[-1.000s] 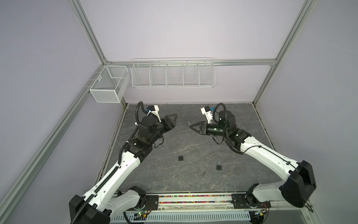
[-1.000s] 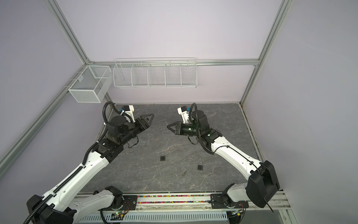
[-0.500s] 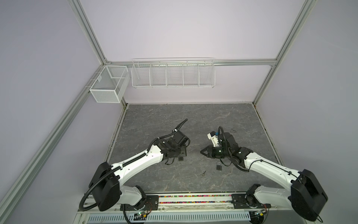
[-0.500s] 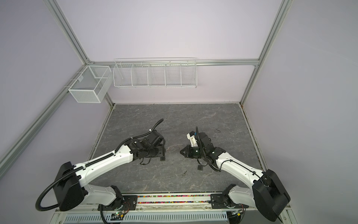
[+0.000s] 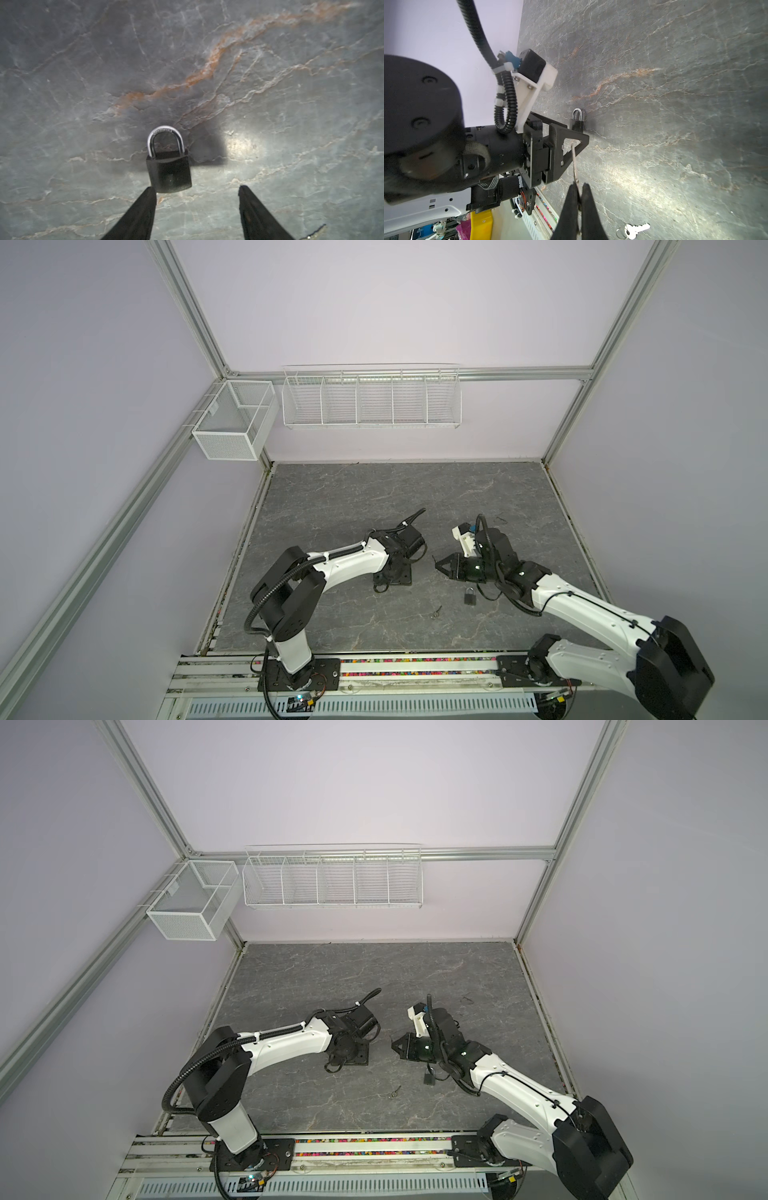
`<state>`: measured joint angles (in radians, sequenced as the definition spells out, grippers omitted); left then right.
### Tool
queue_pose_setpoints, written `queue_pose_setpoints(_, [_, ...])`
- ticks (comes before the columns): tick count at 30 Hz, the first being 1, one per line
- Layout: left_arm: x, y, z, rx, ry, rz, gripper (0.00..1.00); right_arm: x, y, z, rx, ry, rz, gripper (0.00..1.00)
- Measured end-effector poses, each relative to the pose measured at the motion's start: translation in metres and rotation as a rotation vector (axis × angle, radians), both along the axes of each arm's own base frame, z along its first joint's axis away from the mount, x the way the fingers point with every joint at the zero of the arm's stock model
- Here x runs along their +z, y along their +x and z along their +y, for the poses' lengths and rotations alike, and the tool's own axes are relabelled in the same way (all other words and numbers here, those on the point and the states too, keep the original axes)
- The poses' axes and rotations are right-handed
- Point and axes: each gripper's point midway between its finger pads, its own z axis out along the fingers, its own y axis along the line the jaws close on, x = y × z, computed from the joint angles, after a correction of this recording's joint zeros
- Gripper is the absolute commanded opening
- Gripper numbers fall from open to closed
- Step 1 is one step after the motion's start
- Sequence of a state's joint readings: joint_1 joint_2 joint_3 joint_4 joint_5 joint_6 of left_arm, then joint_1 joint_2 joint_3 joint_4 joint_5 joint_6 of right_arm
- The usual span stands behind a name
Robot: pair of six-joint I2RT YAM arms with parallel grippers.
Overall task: Unlock with the key
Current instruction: 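Close the left gripper around the black padlock body, then lift the padlock with the left gripper and turn it toward the right gripper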
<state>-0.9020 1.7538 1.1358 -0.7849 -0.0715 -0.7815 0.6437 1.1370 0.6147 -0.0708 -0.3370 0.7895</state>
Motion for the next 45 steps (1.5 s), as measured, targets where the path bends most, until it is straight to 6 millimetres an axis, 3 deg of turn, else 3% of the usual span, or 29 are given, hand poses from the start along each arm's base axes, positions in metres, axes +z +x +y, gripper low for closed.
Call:
queue_pose_setpoints(5, [-0.008, 0.002, 0.013, 0.031, 0.052, 0.021, 0.59, 0.0, 0.0, 0.0, -0.003, 0.001, 0.002, 0.06])
queue_pose_setpoints(14, [-0.019, 0.003, 0.014, 0.053, 0.057, 0.052, 0.54, 0.0, 0.001, -0.001, -0.009, 0.005, 0.007, 0.06])
queue_pose_setpoints(45, [-0.02, 0.009, 0.015, 0.059, 0.043, 0.061, 0.41, -0.008, 0.006, -0.002, -0.014, 0.007, 0.041, 0.06])
